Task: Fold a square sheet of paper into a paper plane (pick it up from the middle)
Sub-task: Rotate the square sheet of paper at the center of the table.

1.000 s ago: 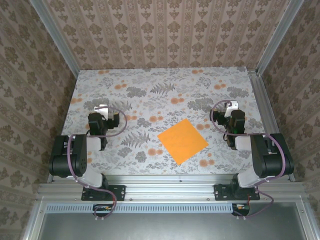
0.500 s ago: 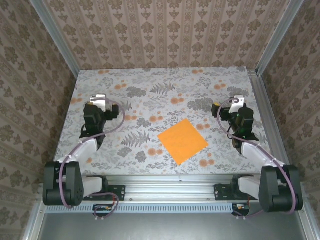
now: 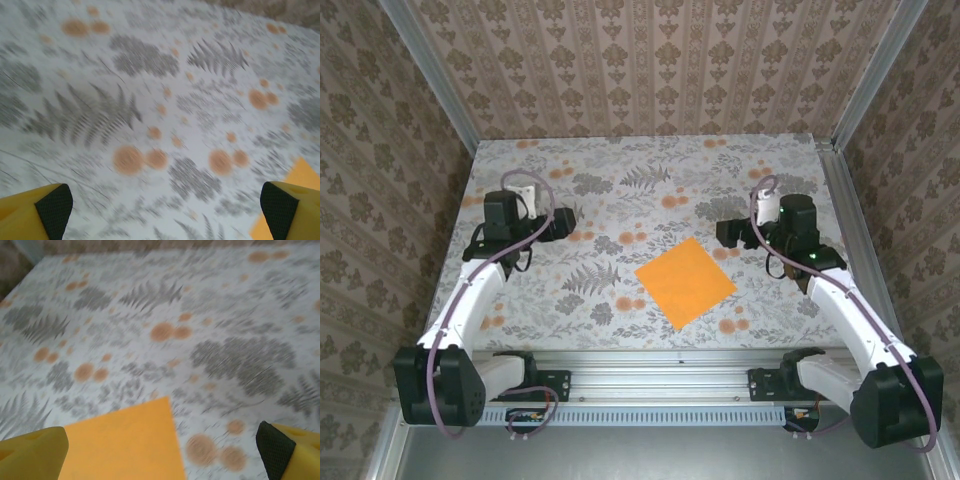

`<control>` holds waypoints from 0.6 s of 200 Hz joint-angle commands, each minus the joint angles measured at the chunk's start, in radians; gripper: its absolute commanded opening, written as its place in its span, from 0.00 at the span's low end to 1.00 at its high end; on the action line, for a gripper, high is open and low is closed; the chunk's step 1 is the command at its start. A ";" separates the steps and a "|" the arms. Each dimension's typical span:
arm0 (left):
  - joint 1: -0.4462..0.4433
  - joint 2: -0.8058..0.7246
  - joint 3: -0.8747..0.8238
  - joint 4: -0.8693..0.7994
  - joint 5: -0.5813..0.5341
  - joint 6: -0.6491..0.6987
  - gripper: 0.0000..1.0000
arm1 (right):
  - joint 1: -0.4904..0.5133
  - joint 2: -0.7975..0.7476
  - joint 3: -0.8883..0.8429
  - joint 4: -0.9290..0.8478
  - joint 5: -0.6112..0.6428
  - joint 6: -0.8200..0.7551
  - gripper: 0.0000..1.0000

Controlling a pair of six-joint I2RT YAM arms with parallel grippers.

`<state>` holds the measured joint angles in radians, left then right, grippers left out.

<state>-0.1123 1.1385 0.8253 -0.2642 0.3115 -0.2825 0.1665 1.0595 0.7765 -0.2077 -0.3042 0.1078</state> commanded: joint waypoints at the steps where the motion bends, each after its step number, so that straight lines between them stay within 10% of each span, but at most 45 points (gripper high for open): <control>1: -0.022 -0.014 0.017 -0.128 0.200 -0.141 1.00 | 0.067 0.034 0.074 -0.237 -0.039 -0.004 1.00; 120: -0.050 -0.007 -0.057 -0.130 0.421 -0.178 1.00 | 0.365 0.237 0.161 -0.394 0.237 0.007 1.00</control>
<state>-0.1650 1.1381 0.7792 -0.3710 0.6899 -0.4572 0.4881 1.2427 0.8909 -0.5510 -0.1822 0.1005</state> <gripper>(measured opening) 0.994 0.997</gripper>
